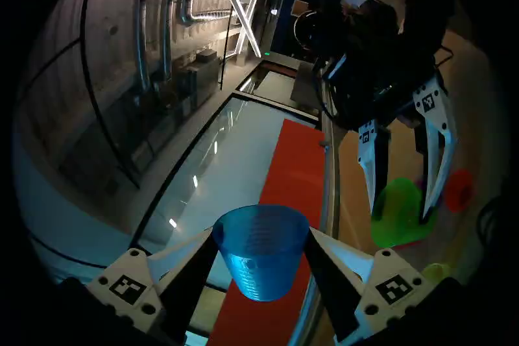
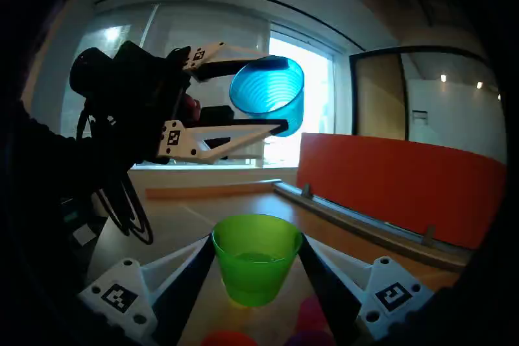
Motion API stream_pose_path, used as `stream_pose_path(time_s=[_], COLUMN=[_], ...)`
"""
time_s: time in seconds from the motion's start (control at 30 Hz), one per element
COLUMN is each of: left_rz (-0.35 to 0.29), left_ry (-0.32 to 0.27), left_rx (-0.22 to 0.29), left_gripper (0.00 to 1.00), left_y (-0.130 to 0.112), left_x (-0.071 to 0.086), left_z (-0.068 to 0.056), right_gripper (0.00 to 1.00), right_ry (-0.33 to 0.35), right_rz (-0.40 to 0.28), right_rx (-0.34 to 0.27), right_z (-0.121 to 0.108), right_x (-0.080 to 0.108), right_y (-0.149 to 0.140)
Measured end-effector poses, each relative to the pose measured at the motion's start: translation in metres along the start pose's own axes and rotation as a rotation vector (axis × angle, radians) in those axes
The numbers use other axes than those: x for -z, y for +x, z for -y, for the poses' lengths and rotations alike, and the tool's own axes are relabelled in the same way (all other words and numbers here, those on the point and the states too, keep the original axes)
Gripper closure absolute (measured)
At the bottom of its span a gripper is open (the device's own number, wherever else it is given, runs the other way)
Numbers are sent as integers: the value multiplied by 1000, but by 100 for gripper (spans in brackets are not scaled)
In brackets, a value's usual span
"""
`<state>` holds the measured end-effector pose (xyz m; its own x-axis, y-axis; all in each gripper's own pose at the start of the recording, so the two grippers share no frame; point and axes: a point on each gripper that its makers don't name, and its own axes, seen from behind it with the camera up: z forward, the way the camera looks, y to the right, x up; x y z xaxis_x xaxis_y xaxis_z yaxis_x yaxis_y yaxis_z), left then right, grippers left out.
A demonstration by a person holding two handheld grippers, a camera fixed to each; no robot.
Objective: Pour water
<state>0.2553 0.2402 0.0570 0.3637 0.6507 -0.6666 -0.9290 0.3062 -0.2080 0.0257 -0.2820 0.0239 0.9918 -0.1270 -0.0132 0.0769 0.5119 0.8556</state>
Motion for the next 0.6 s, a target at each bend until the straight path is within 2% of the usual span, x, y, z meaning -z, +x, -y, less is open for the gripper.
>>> stream_pose_path(time_s=[0.3,0.6], left_rz=[17,16], left_ry=[-6,-18], left_rx=[198,445], left_gripper=[13,13], left_y=[-12,-13], left_x=[1,6], left_z=[1,-1], right_gripper=[8,8], right_ry=[-6,-12], right_rz=[-1,-6], right_rx=[3,0], right_z=[1,-1], right_x=[1,1], right_y=[2,5])
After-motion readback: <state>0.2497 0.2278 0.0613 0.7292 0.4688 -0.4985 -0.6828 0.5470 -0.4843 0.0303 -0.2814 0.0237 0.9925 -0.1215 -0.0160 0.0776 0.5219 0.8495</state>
